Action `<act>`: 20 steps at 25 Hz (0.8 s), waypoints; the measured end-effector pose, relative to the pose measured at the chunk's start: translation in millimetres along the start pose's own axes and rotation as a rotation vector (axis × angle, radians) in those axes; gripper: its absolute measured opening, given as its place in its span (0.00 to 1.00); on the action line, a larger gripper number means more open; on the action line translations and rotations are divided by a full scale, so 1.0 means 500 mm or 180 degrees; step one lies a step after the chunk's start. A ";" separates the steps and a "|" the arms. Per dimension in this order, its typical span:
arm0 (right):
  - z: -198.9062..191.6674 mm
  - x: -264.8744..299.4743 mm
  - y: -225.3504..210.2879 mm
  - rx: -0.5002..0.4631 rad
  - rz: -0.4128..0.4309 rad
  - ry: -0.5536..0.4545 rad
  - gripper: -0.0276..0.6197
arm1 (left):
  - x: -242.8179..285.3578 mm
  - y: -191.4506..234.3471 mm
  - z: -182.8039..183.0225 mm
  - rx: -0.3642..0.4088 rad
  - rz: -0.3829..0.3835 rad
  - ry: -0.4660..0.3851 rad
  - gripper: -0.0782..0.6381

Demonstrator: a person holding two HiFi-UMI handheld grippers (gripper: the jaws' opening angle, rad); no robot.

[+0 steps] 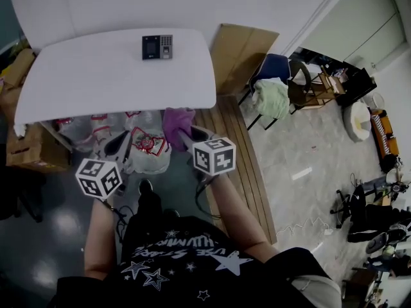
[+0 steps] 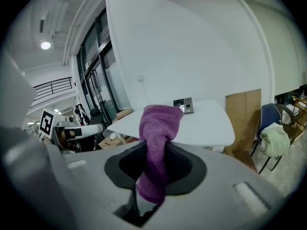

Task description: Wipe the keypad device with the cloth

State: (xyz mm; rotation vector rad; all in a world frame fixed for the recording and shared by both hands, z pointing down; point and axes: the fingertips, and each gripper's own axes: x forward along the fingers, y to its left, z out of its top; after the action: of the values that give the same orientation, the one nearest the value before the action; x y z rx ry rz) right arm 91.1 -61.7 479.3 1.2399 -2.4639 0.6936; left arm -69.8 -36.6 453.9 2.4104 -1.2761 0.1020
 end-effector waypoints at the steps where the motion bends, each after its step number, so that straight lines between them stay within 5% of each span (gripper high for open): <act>1: -0.004 -0.010 0.004 -0.0026 0.0019 -0.0002 0.19 | -0.007 -0.010 -0.006 0.0005 0.0009 0.0001 0.12; 20: -0.045 -0.092 0.106 -0.0190 0.0202 0.0004 0.19 | -0.122 -0.085 -0.047 0.0098 -0.0016 0.0056 0.12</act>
State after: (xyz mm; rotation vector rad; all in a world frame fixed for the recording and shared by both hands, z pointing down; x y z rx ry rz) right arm 76.1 8.4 461.5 1.1439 -2.5132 0.6316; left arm -68.1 40.9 446.4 2.4331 -1.2698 0.1419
